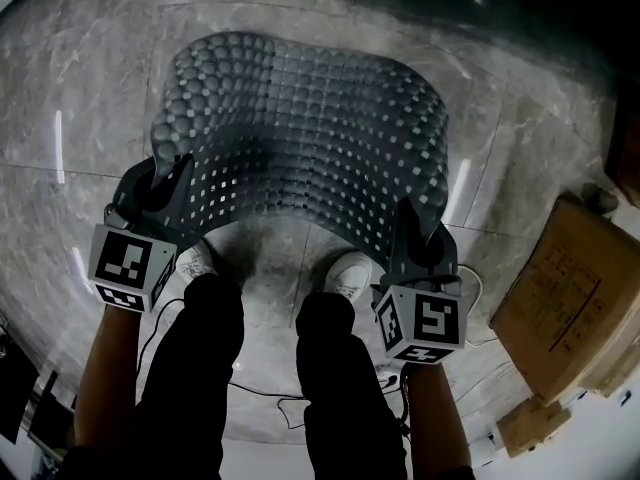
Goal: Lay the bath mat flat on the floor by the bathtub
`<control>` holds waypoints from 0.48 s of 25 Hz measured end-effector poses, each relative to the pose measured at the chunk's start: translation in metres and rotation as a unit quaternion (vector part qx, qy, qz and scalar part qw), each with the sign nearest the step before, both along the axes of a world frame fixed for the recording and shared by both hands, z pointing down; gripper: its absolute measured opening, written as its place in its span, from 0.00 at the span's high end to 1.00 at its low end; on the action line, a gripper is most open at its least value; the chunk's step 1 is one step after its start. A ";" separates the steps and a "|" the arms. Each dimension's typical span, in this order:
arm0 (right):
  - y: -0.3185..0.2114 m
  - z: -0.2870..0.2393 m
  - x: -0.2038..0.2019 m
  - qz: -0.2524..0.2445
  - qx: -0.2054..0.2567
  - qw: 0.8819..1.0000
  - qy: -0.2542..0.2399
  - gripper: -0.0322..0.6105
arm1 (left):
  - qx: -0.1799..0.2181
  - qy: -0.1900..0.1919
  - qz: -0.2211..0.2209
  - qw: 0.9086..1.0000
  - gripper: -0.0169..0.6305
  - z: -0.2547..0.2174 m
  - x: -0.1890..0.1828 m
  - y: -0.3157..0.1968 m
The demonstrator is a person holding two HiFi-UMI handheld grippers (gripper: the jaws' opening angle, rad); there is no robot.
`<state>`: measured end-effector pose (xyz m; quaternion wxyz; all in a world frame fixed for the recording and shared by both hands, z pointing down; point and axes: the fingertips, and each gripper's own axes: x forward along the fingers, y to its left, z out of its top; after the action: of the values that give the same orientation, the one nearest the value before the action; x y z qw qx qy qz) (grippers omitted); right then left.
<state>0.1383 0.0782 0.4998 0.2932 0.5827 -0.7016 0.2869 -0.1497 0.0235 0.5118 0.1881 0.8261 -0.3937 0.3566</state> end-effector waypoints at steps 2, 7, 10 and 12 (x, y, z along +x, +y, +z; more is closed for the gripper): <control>0.001 0.008 0.004 0.000 -0.003 1.000 0.007 0.88 | -0.004 -0.002 0.001 1.000 0.94 0.008 -0.005 0.001; 0.005 0.029 0.021 0.011 -0.013 1.000 0.020 0.88 | -0.019 -0.011 -0.004 1.000 0.94 0.027 -0.019 0.005; 0.006 0.044 0.030 0.018 -0.020 0.999 0.028 0.88 | -0.022 -0.016 -0.007 1.000 0.94 0.039 -0.028 0.002; 0.006 0.053 0.033 0.020 -0.024 0.999 0.033 0.88 | -0.024 -0.022 -0.004 0.999 0.94 0.046 -0.034 0.000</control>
<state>0.1713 0.0839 0.5527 0.3242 0.5983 -0.6729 0.2901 -0.1834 0.0235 0.5582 0.2002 0.8121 -0.3922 0.3828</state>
